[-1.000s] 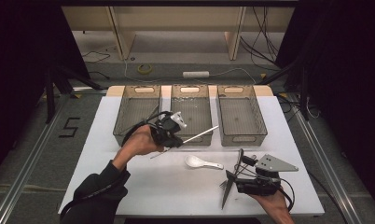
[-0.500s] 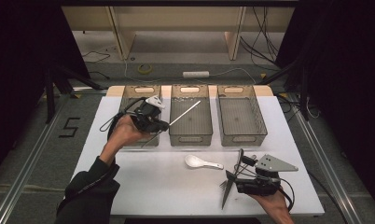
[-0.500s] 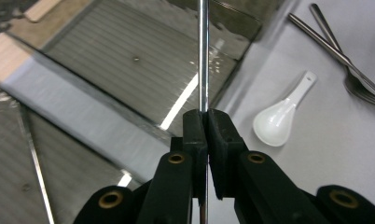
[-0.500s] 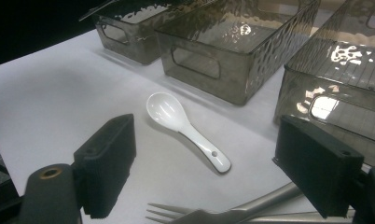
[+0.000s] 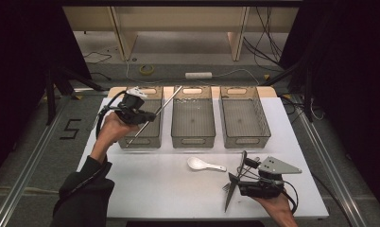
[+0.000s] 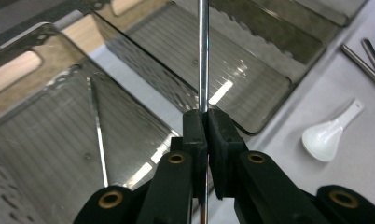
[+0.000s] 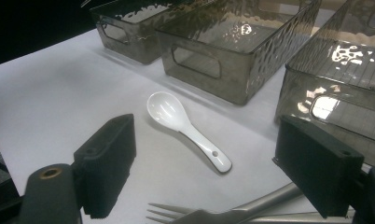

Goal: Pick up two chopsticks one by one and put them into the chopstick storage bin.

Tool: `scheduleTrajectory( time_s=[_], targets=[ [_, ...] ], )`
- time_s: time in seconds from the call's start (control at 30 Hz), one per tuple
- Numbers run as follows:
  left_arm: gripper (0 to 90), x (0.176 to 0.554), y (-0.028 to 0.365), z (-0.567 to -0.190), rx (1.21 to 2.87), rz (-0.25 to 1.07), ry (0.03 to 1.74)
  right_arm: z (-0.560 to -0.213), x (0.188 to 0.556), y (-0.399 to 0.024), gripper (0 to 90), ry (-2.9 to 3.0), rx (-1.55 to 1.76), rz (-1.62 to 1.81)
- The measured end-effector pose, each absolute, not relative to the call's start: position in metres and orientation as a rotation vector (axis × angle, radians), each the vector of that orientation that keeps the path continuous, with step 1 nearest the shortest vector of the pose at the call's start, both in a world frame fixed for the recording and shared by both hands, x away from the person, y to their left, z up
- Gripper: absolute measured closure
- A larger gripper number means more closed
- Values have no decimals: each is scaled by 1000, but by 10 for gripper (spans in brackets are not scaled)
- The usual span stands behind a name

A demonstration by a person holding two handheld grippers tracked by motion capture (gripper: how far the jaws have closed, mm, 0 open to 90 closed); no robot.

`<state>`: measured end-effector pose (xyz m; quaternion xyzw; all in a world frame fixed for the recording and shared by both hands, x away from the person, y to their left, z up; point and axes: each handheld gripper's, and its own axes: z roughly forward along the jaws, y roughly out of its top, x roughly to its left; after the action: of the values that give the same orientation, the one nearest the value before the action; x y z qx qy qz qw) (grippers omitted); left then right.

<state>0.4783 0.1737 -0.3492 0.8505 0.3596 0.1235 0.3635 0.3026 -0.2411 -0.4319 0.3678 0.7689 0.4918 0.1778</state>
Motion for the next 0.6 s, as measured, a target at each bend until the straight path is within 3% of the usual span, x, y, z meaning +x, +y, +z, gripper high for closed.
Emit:
scheduleTrajectory(
  time_s=[0.33, 0.6],
  targets=[
    [857, 493, 209, -353, 2070, 380, 1052, -433, 303, -240, 212, 2181, 1042, 1390],
    [857, 502, 216, -365, 2024, 438, 1112, -433, 303, -241, 212, 2181, 1046, 1391]
  ],
)
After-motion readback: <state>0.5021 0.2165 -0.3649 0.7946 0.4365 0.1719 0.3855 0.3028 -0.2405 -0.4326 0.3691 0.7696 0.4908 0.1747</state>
